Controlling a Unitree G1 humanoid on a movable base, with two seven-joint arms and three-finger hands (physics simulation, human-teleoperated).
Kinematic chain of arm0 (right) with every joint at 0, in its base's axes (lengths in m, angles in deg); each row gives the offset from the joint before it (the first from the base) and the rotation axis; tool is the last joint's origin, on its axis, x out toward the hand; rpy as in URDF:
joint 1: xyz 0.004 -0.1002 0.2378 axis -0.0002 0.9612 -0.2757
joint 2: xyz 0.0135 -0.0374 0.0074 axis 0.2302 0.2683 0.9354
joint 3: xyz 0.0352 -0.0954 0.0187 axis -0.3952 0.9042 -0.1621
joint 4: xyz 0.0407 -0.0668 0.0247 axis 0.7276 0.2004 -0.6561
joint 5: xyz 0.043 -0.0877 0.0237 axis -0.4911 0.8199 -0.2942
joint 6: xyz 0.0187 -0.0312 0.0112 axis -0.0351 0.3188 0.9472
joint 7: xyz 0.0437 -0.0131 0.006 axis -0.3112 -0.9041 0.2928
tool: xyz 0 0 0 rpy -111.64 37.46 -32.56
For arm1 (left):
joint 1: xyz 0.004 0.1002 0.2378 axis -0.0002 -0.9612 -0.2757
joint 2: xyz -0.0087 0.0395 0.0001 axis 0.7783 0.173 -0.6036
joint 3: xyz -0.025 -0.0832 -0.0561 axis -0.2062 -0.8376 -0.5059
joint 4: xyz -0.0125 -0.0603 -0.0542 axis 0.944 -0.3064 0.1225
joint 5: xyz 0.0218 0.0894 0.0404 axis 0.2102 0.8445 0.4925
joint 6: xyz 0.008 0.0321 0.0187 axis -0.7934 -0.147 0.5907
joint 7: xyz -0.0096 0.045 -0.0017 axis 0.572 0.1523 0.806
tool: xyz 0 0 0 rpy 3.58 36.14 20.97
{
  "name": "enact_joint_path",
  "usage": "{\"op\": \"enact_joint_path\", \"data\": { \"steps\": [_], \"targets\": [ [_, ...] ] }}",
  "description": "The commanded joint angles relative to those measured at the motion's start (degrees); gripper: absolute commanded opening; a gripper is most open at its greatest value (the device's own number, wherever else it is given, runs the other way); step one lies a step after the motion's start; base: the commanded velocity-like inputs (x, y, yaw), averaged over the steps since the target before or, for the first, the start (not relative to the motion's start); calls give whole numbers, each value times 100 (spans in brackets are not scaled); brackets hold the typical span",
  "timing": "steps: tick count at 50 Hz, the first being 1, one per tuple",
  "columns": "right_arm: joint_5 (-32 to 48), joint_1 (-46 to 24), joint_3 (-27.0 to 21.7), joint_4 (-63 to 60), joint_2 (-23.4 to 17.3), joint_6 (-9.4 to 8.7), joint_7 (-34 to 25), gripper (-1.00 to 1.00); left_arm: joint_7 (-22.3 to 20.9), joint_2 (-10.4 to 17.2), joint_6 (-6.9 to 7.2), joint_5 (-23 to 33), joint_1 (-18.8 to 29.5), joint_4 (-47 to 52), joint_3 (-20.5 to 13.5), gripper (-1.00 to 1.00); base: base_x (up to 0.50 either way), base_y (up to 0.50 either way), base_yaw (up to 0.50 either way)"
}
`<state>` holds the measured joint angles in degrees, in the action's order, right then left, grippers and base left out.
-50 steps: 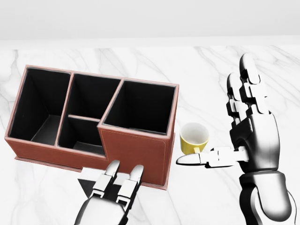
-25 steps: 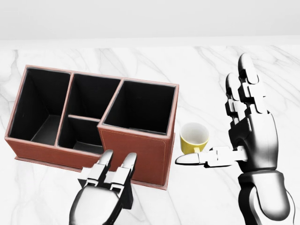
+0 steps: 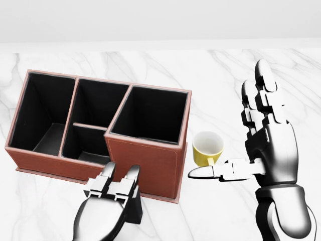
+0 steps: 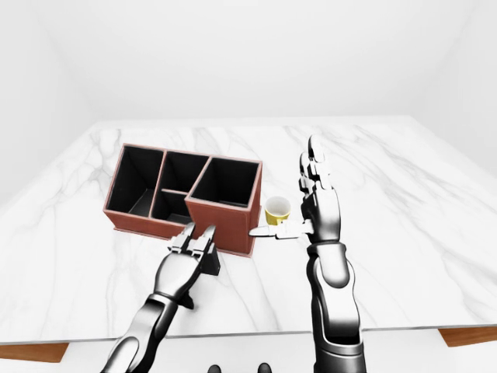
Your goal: Pick up the book and place it in the right compartment of the caddy.
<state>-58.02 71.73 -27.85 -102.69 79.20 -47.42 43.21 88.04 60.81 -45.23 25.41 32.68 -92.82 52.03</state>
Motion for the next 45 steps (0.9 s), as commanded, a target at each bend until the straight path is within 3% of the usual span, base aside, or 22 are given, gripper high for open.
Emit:
{"op": "enact_joint_path", "data": {
  "steps": [1,9,11,12,13,14,15,18,22,28,37,43,45],
  "targets": [
    [-12,44,-24,-15,-6,0,-29,100,30,-23,0,26,163,-558,-59,100,0,0,0],
    [-11,30,-29,-2,-7,0,-28,100,-317,-35,0,6,146,-521,-42,100,0,0,0],
    [-11,26,-26,-3,-7,0,-27,100,-461,109,0,-31,108,-324,-172,100,0,0,0],
    [-12,25,-25,-2,-6,0,-26,100,-451,97,0,12,20,-280,-153,67,0,0,0],
    [-12,24,-25,-1,-6,0,-27,100,-480,105,0,-26,38,-302,-191,-22,0,0,0],
    [-12,24,-26,1,-8,0,-26,100,-502,104,0,-26,39,-298,-203,-80,0,0,0],
    [-11,23,-29,4,-9,0,-25,100,-654,121,0,-205,128,-345,-291,-98,0,0,0],
    [-5,17,-22,11,-9,0,-23,100,-1057,219,0,-593,558,-502,-626,-100,0,0,0],
    [-4,21,-23,13,-10,0,-27,100,-1158,248,0,-669,673,-526,-771,-100,0,0,0],
    [-2,4,-19,12,-8,0,-23,100,-1107,161,0,-464,481,-297,-714,-100,0,0,0],
    [-10,-20,-10,0,-7,0,-17,100,-1357,190,0,-659,517,92,-878,-100,0,0,0],
    [-18,-40,-11,-10,-7,0,-9,100,-1955,199,0,-900,398,1051,-1054,-100,0,0,0],
    [-16,-39,-10,-13,-8,0,-6,100,-2338,222,0,-1097,366,1439,-1165,-100,0,0,0]
  ]
}}
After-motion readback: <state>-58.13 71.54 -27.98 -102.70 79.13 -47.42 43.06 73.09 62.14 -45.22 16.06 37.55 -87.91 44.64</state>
